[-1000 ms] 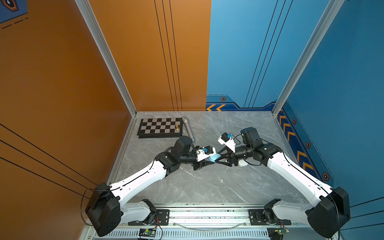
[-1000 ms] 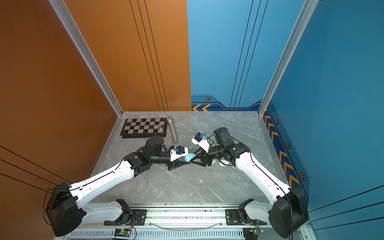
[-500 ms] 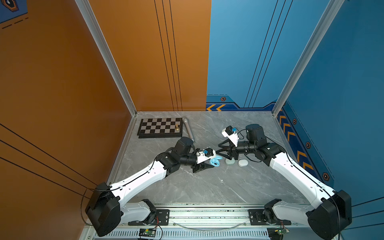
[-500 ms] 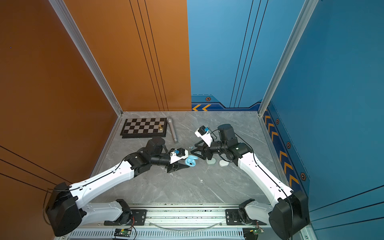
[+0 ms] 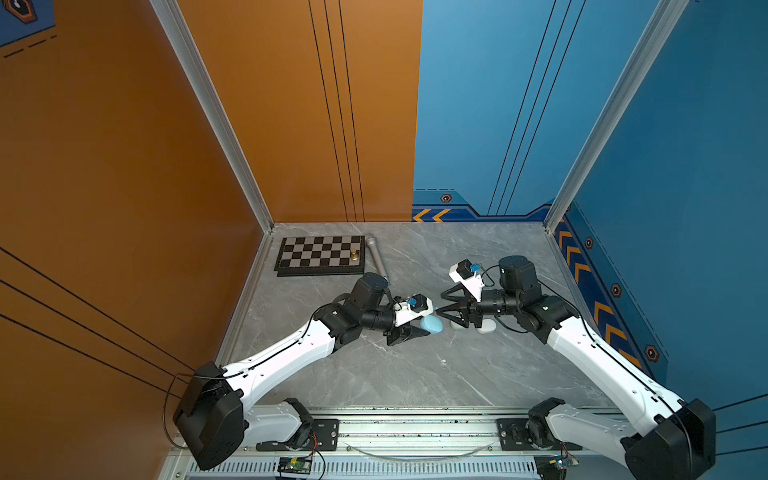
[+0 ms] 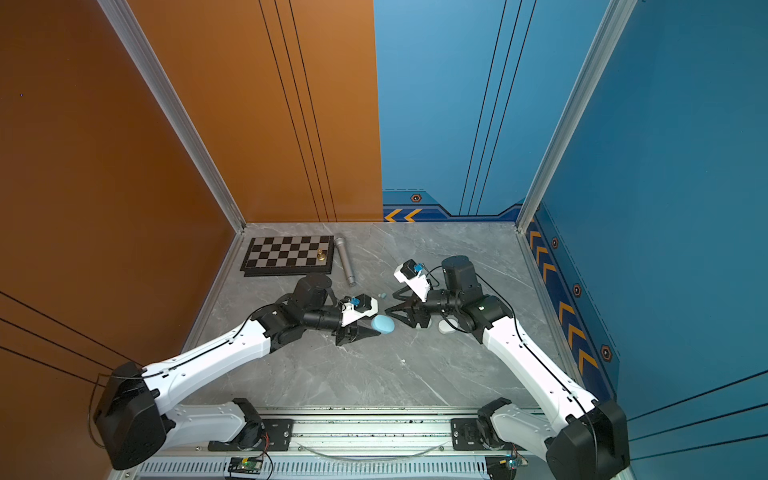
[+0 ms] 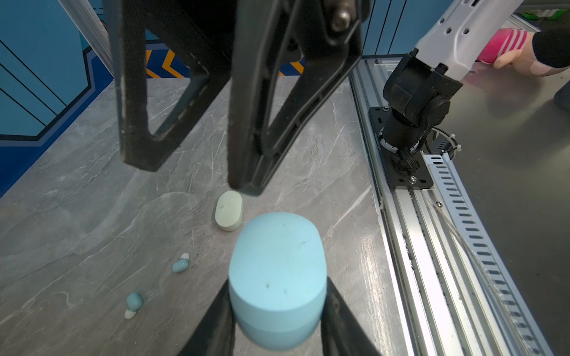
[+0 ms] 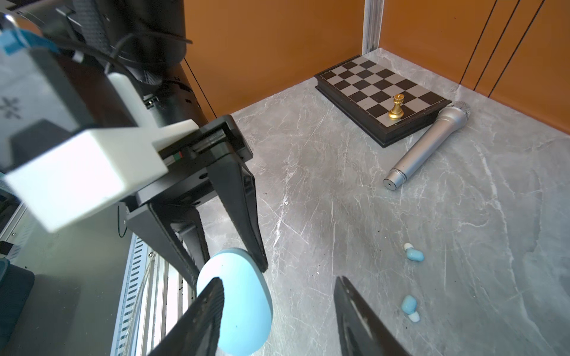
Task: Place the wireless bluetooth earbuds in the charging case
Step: 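Open the right gripper and draw it back from the pale-blue case, then push the lid of the pale-blue case open with the right gripper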
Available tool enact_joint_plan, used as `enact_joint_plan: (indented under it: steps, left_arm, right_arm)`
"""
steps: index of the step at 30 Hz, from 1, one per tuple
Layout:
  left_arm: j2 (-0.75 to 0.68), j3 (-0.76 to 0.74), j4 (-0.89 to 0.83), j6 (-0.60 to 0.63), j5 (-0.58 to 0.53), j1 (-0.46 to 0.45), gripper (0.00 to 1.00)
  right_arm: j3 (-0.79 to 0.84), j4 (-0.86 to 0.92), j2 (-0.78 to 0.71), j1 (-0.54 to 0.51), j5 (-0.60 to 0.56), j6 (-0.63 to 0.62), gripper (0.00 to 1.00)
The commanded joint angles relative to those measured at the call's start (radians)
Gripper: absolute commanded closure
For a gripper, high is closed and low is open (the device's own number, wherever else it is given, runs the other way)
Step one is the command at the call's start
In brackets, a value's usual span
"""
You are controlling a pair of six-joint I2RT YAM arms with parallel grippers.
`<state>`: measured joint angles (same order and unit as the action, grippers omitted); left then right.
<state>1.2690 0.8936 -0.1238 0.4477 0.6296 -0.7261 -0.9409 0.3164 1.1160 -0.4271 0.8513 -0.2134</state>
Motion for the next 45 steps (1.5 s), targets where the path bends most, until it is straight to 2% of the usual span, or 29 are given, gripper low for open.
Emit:
enact_joint_plan:
  steps: [1,5,9,19,27,45]
  left_arm:
    - [0.009,0.032,-0.007,-0.015,0.022,0.011,1.0]
    - [0.015,0.046,-0.012,-0.017,0.022,0.012,1.0]
    - [0.019,0.063,-0.026,-0.015,0.022,0.013,1.0]
    - [0.015,0.077,-0.047,-0.008,0.022,0.01,1.0]
    - [0.009,0.071,-0.052,-0.006,0.019,0.007,1.0]
    - [0.011,0.063,-0.056,0.014,0.023,0.005,1.0]
  right_arm:
    - [0.011,0.023,-0.043,0.003,0.007,-0.056,0.4]
    - [0.04,0.122,-0.067,-0.015,0.017,-0.152,0.39]
    - [0.066,0.13,-0.074,-0.035,-0.015,-0.198,0.38]
    - [0.042,0.11,0.014,-0.076,-0.086,-0.244,0.34]
    - [0.025,0.061,0.049,-0.065,-0.095,-0.204,0.33]
    - [0.025,-0.07,0.042,0.013,-0.025,-0.034,0.32]
